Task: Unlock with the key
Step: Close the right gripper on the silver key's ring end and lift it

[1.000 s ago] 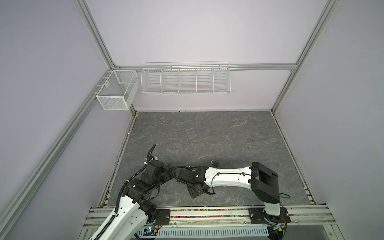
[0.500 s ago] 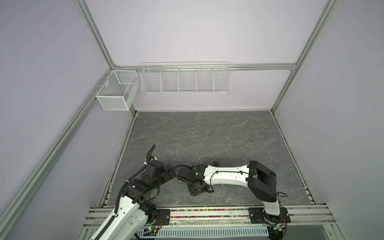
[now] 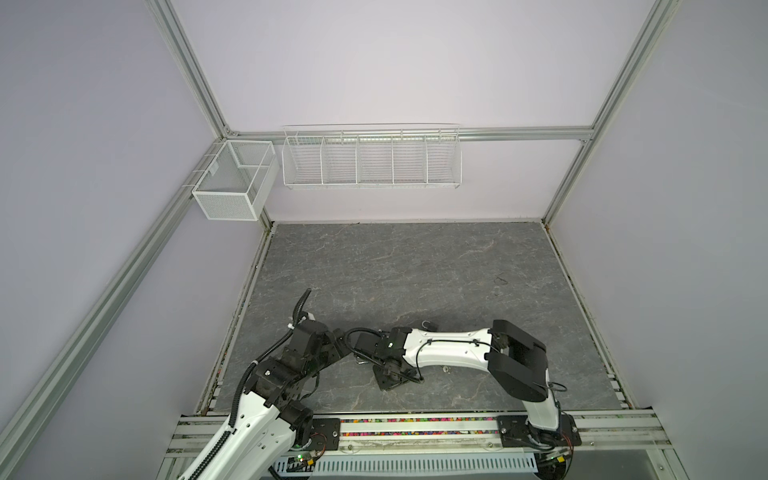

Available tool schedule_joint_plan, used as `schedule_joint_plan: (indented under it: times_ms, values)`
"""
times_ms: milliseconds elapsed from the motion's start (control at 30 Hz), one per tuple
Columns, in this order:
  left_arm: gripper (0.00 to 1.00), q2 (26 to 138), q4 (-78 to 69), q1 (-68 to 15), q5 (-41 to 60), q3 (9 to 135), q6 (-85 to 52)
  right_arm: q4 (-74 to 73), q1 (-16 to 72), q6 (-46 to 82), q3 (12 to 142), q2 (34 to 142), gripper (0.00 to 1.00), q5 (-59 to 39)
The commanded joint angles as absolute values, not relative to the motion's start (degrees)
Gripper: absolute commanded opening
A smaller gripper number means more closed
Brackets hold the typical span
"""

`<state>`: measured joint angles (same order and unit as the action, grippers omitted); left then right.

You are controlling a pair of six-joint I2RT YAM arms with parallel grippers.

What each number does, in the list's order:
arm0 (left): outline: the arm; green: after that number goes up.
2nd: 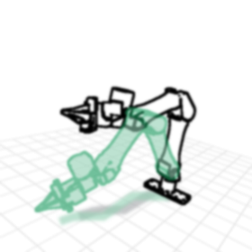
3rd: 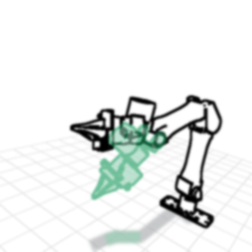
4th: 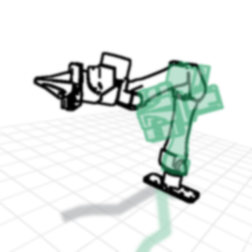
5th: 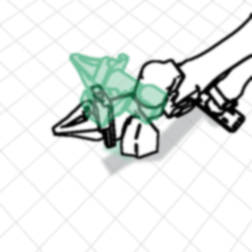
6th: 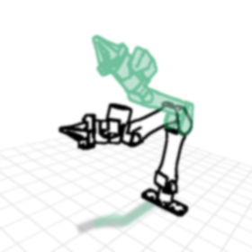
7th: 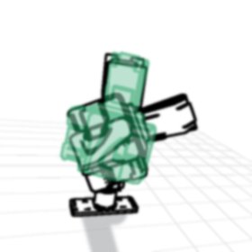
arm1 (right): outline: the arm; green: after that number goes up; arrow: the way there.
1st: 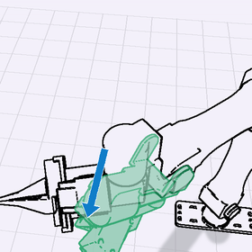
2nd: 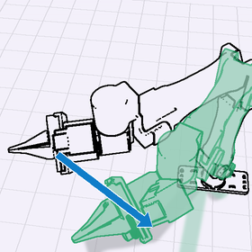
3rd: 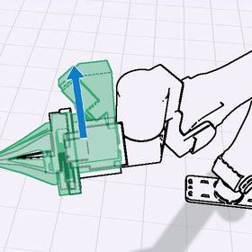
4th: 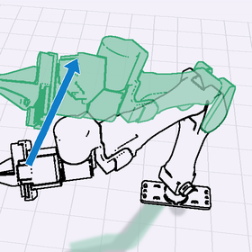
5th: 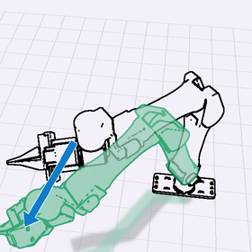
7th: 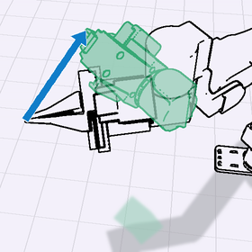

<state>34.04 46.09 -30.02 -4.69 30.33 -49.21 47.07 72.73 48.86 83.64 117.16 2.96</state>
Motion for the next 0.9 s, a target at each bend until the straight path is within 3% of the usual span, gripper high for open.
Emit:
schedule_joint_plan:
  times_ms: [0,533,867]
  values:
    - [0.99,34.01,46.32,-30.23,-5.61,31.9,-49.85,47.29,72.43,49.09,84.47,118.39,0.24,2.42]
    - [0.99,33.67,45.63,-30.28,-4.81,32.25,-50.79,46.75,72.05,49.49,82.01,114.98,0.07,5.0]
    - [0.99,33.09,46.42,-30.23,-3.87,35.74,-52.53,45.91,71.6,49.07,77.92,106.92,0.06,11.13]
